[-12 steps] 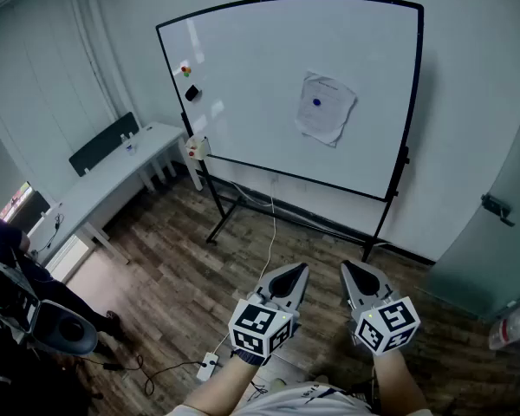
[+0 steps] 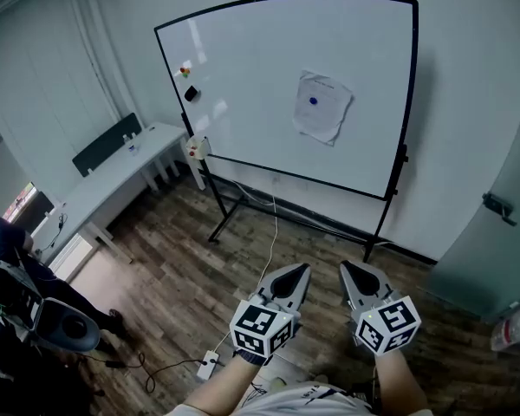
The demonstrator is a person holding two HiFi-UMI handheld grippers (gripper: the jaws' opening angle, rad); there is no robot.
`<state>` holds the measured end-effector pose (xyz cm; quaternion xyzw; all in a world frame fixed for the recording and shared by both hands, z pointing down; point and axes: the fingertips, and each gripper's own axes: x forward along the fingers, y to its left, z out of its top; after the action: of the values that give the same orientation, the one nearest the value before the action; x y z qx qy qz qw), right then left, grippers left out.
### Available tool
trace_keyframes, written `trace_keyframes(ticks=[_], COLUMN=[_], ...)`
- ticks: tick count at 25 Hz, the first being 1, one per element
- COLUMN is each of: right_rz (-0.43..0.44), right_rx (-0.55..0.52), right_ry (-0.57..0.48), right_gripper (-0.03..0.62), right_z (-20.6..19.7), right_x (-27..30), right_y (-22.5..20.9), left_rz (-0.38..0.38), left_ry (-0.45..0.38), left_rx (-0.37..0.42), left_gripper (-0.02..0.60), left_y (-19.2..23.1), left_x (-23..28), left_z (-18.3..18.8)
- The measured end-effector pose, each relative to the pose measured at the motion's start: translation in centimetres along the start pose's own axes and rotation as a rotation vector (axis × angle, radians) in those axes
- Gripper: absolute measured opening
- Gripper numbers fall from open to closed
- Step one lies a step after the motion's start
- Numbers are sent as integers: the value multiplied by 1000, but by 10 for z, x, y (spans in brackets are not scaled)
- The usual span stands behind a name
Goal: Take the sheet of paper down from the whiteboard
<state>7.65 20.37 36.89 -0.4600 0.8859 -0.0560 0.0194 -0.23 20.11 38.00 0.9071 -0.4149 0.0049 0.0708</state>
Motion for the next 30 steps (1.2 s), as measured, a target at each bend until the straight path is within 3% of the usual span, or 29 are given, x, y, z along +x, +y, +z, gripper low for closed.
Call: trace_keyframes(ticks=[5, 19, 24, 30], right_rz=[-6, -23, -43, -73], right_rx=[-52, -27, -38, -55], right_ry=[-1, -27, -15, -1], right_gripper=[12, 12, 12, 14], right_z=[7, 16, 12, 15], right_x=[-5, -11, 16, 81], right_y=[-11, -57, -73, -98], left_rz=[24, 64, 44, 24], left_ry=[-5, -16, -21, -33], left_rx=[20, 32, 23, 31], left_gripper=[12, 12, 12, 12], left_y=[-6, -6, 18, 74], left_x=[14, 51, 76, 119], left_z=[-2, 6, 4, 13])
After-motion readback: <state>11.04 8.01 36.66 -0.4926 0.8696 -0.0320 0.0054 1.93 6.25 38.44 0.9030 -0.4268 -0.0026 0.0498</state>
